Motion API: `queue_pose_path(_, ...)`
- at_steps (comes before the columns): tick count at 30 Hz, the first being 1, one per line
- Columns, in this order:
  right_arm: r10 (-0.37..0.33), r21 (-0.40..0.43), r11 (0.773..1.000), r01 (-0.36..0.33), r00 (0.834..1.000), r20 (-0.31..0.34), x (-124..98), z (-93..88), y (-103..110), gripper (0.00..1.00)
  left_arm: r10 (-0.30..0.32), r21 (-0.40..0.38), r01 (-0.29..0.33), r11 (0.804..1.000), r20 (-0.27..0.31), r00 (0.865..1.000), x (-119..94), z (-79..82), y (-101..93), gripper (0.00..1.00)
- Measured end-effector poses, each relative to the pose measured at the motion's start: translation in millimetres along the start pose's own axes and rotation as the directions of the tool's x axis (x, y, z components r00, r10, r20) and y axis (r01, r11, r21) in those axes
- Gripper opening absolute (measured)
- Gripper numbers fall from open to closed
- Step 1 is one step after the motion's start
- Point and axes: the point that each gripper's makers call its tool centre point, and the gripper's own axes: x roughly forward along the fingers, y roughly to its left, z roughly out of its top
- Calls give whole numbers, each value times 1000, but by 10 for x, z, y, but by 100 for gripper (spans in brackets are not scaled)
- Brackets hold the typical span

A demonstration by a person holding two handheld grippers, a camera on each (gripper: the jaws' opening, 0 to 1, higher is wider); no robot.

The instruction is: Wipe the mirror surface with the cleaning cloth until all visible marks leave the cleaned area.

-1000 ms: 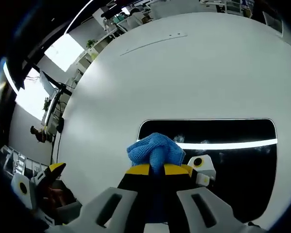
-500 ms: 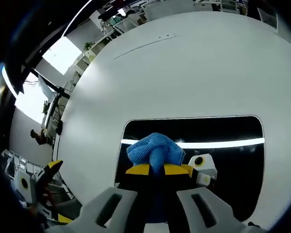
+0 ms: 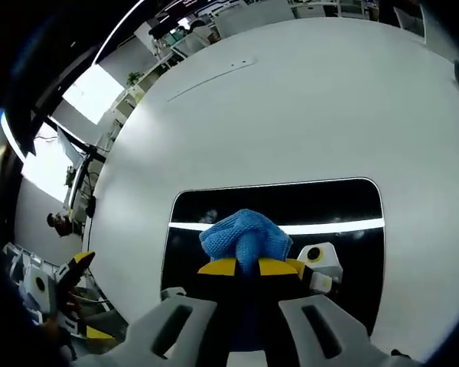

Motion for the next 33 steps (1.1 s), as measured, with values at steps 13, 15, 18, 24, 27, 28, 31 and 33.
queue_pose_path(13, 17, -19, 1000, -18, 1000, -9, -11, 21, -104, 3, 36, -5, -36, 999, 16, 999, -32, 33, 67, 99)
queue_pose_path(15, 18, -10, 1000, -18, 1000, -12, -15, 29, -139, 3, 12, -20, -11, 1000, 72, 997, -51, 136, 24, 99)
queue_pose_path(18, 16, -7, 1000, -17, 1000, -13, -48, 27, -198, 3, -29, -42, 35, 999, 130, 991, -71, 231, -44, 99)
queue_pose_path(24, 16, 7, 1000, -16, 1000, -12, -108, 27, -314, 3, -40, -46, 46, 998, 128, 991, -63, 234, -74, 99)
queue_pose_path(27, 13, 9, 1000, -13, 1000, -12, -135, 29, -356, 3, -42, -46, 49, 998, 137, 990, -68, 250, -77, 99)
queue_pose_path(28, 10, 5, 1000, -10, 1000, -14, -144, 31, -375, 3, -42, -46, 49, 998, 137, 990, -67, 249, -79, 99)
queue_pose_path(31, 2, 0, 1000, -2, 1000, -14, -166, 37, -435, 3, -40, -40, 45, 998, 117, 992, -57, 218, -81, 99)
queue_pose_path(33, -1, 6, 1000, 1, 1000, -13, -187, 35, -476, 3, -41, -40, 45, 998, 116, 992, -56, 216, -79, 99)
